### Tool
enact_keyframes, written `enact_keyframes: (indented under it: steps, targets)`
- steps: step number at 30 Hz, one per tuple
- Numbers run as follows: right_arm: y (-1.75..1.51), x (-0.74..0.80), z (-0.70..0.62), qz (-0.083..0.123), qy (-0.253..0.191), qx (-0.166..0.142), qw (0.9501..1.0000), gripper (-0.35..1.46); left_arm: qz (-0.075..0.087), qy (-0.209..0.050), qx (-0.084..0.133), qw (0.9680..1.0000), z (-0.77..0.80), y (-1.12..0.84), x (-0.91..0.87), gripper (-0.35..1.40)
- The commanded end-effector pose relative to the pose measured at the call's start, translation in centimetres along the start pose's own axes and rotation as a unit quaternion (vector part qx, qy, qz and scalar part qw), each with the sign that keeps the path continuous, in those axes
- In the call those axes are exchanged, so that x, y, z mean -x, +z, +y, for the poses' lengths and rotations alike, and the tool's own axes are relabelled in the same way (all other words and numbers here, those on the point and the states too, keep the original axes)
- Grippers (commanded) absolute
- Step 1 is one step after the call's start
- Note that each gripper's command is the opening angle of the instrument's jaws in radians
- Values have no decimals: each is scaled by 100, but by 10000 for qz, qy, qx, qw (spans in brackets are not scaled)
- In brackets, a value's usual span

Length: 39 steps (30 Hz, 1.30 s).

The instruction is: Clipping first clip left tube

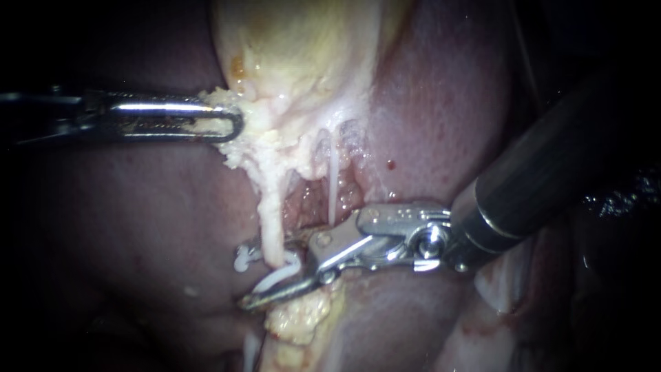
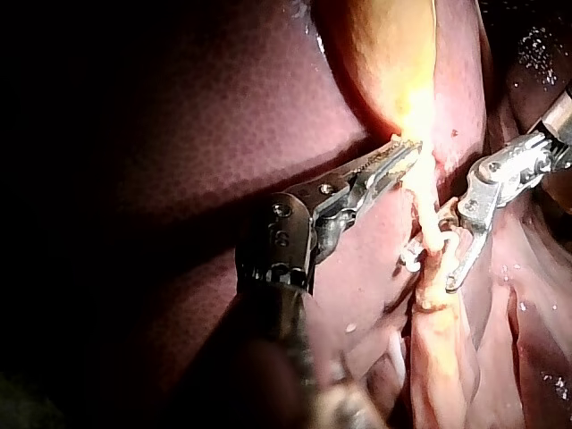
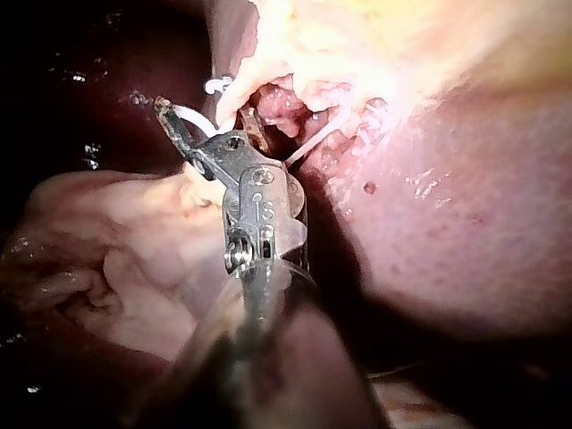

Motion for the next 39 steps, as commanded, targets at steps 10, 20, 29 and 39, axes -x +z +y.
enact_keyframes:
  steps: [10,20,29,39]
  targets:
    - [0,-6,-37,-26,18,-104,9999,48,-5,3,12,10000,-5,-2,0,-35]
    - [7,-10,-56,-14,54,-221,9997,48,-1,4,0,10000,-9,-3,0,-35]
    - [8,-10,-57,-44,71,-310,9995,45,-2,5,2,10000,-10,-4,0,-35]
    - [8,-8,-54,-68,647,-441,9969,21,-2,4,2,10000,-11,-4,0,-35]
